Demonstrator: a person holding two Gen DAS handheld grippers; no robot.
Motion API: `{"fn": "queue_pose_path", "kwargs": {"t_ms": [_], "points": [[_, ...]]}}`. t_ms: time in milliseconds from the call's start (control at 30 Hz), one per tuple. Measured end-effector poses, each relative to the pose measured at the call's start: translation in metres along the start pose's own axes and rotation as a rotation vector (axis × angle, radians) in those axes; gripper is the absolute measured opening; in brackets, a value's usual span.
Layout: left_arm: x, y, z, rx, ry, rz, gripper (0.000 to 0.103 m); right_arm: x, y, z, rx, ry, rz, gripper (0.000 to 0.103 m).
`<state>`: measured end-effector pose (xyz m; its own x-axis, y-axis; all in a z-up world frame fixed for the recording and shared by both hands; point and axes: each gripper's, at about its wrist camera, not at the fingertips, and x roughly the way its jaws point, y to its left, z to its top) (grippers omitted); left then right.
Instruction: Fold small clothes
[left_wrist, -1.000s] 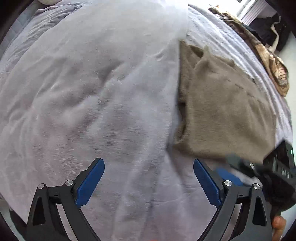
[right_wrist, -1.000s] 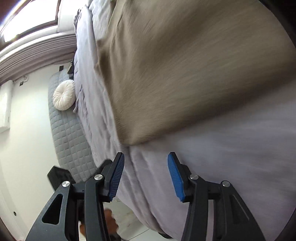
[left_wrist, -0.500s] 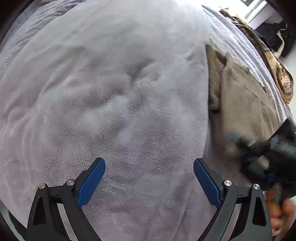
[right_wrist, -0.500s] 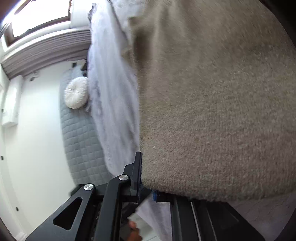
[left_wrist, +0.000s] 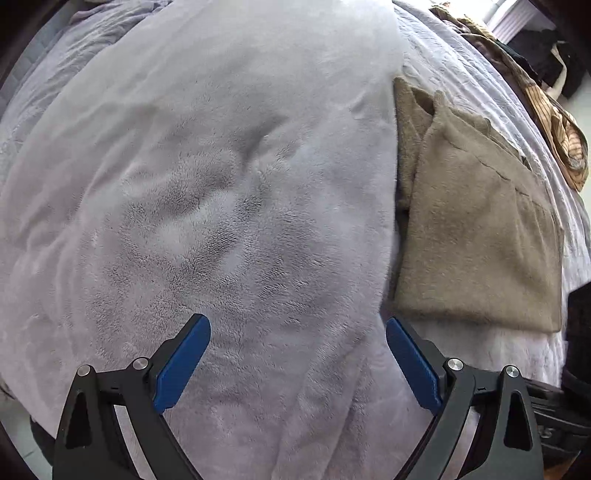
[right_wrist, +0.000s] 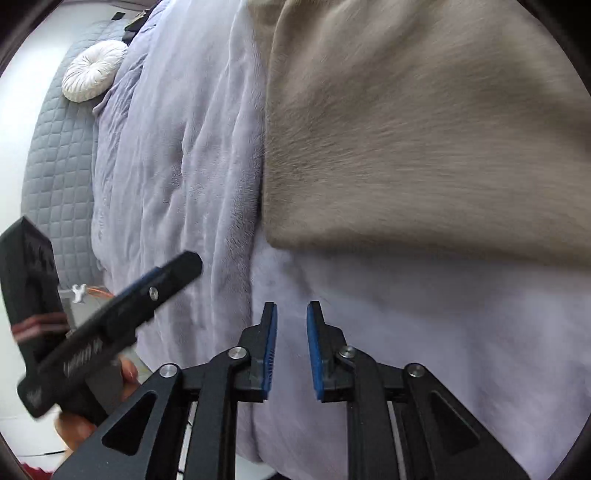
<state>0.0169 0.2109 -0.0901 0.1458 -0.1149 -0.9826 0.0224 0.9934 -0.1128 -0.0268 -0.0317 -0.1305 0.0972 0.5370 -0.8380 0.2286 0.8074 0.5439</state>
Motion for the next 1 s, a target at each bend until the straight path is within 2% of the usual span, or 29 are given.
{"fn": "queue_pose_path", "kwargs": {"t_ms": [33, 100, 300, 367, 400, 433, 467, 533, 600, 767, 833, 867, 900, 1000], "points": [[-0.002, -0.002, -0.001, 0.007, 0.003, 0.001, 0.097, -0.007, -0.003, -0.005, 0.0, -0.006, -0.015, 0.035], [-0.005, -0.009, -0.004, 0.028, 0.016, 0.001, 0.097, -0.024, -0.01, -0.013, 0.005, -0.019, -0.05, 0.04], [-0.013, -0.028, -0.009, 0.056, 0.029, -0.007, 0.097, -0.076, -0.046, -0.036, 0.01, -0.064, -0.163, 0.04], [-0.018, -0.034, -0.011, 0.076, 0.019, -0.014, 0.097, -0.087, -0.053, -0.042, 0.036, -0.08, -0.172, 0.04], [-0.021, -0.037, -0.012, 0.082, 0.014, -0.015, 0.103, -0.097, -0.064, -0.048, 0.048, -0.085, -0.174, 0.04], [-0.023, -0.038, -0.013, 0.085, 0.009, -0.016, 0.103, -0.103, -0.074, -0.052, 0.056, -0.088, -0.176, 0.04], [-0.024, -0.04, -0.013, 0.089, 0.011, -0.022, 0.103, -0.099, -0.071, -0.05, 0.06, -0.092, -0.179, 0.041], [-0.025, -0.045, -0.013, 0.098, 0.032, -0.029, 0.103, -0.103, -0.073, -0.053, 0.067, -0.099, -0.196, 0.05], [-0.026, -0.049, -0.014, 0.111, 0.038, -0.024, 0.103, -0.106, -0.073, -0.055, 0.066, -0.107, -0.212, 0.054], [-0.022, -0.051, -0.012, 0.105, 0.034, 0.013, 0.103, -0.116, -0.068, -0.05, 0.037, -0.156, -0.224, 0.054], [-0.017, -0.048, -0.011, 0.1, 0.049, 0.025, 0.103, -0.117, -0.061, -0.032, 0.002, -0.182, -0.225, 0.043], [-0.015, -0.047, -0.011, 0.099, 0.058, 0.018, 0.103, -0.117, -0.056, -0.021, -0.019, -0.194, -0.225, 0.026], [-0.014, -0.046, -0.01, 0.097, 0.062, 0.012, 0.103, -0.116, -0.05, -0.009, -0.042, -0.206, -0.226, 0.013], [-0.011, -0.041, -0.007, 0.086, 0.052, 0.019, 0.103, -0.106, -0.03, 0.04, -0.102, -0.251, -0.219, 0.012]]}}
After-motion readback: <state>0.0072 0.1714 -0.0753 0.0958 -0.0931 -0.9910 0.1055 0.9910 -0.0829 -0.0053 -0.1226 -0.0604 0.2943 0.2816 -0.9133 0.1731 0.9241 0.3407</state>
